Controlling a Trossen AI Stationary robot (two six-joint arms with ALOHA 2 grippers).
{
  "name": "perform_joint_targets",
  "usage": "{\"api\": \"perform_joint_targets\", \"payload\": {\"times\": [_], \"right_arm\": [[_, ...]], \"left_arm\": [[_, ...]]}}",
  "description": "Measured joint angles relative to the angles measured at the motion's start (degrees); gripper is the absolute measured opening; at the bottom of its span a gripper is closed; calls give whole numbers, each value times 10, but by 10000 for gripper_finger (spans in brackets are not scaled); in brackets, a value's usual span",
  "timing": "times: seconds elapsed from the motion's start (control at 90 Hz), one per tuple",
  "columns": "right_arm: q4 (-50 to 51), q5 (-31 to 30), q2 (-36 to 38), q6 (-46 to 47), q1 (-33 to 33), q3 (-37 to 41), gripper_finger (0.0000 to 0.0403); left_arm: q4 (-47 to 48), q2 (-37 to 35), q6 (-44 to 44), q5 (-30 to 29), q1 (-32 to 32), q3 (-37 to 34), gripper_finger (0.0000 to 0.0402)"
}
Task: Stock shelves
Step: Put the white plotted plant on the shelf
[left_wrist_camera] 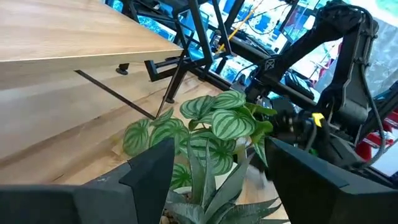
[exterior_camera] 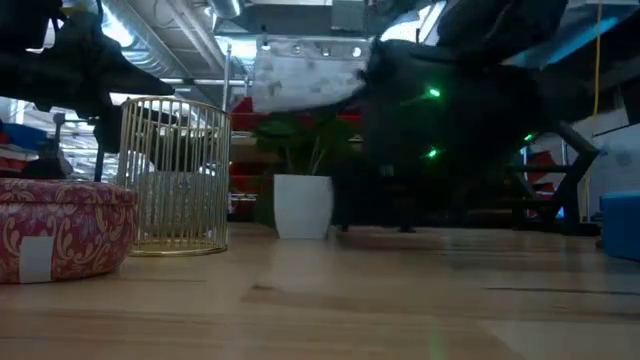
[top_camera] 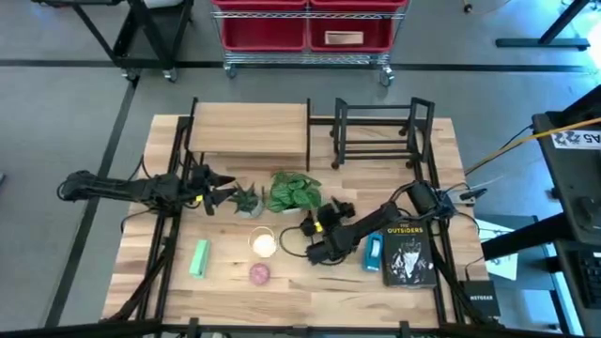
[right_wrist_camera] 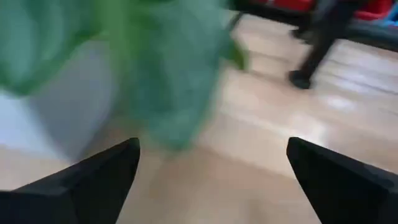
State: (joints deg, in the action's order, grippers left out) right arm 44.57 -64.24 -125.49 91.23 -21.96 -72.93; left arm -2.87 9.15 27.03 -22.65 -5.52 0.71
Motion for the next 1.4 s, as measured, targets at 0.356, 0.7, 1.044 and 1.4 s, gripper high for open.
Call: {"api": "perform_joint_targets", "payload": {"times": [0.356, 0.7, 1.044, 1.4], "right_arm": [[-413, -22, -33, -322, -54, -1, 383], [-538, 85, -65, -368, -4, -3, 383], [-417, 9, -65, -232, 0, -3, 383], [-440, 8, -67, -224, 15, -4, 383]], "left_arm": [[0, 0, 0, 0, 0, 0, 236], [0, 0, -8, 1, 0, 0, 236], [-2, 0, 14, 2, 0, 0, 236], [-2, 0, 18, 3, 0, 0, 236]]}}
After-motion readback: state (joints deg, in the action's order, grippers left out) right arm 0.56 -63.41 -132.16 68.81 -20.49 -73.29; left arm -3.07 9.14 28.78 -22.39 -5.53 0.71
